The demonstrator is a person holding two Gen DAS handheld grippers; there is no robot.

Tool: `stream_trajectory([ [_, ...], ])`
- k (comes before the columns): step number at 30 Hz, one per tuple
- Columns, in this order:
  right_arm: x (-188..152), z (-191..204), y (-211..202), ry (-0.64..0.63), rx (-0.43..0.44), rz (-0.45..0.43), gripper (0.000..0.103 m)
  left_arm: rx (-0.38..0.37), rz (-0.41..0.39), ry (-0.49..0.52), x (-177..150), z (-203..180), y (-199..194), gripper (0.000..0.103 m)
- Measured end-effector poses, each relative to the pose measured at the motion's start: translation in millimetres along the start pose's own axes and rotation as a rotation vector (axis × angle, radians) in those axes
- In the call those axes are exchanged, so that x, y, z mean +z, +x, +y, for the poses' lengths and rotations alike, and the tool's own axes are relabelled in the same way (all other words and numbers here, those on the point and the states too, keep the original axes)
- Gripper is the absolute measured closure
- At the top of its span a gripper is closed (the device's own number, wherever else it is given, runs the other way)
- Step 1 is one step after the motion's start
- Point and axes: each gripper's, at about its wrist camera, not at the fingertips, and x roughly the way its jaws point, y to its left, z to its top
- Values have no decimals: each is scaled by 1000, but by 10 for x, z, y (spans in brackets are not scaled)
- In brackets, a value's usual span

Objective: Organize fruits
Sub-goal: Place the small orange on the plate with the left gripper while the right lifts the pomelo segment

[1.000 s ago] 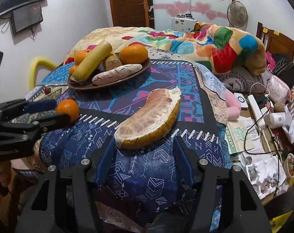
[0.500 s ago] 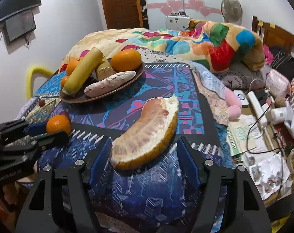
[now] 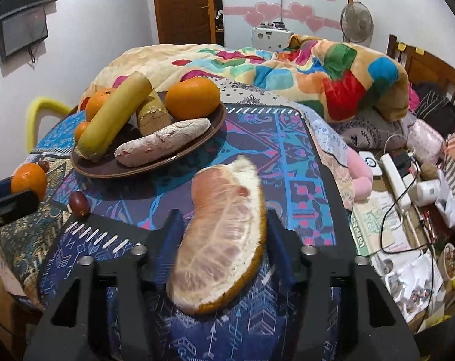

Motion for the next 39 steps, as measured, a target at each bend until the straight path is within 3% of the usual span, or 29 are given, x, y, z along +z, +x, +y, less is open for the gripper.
stream_trajectory([
  [10,-19,1,-76,-20,4,-26,56,23,3,-39,-5,204,36,66],
  [23,210,44,-360,-28,23,-124,57,34,-46,-39,268,278,18,66],
  [39,465,61,-323,-31,60,-184,57,2,-45,77,655,-91,437,66],
])
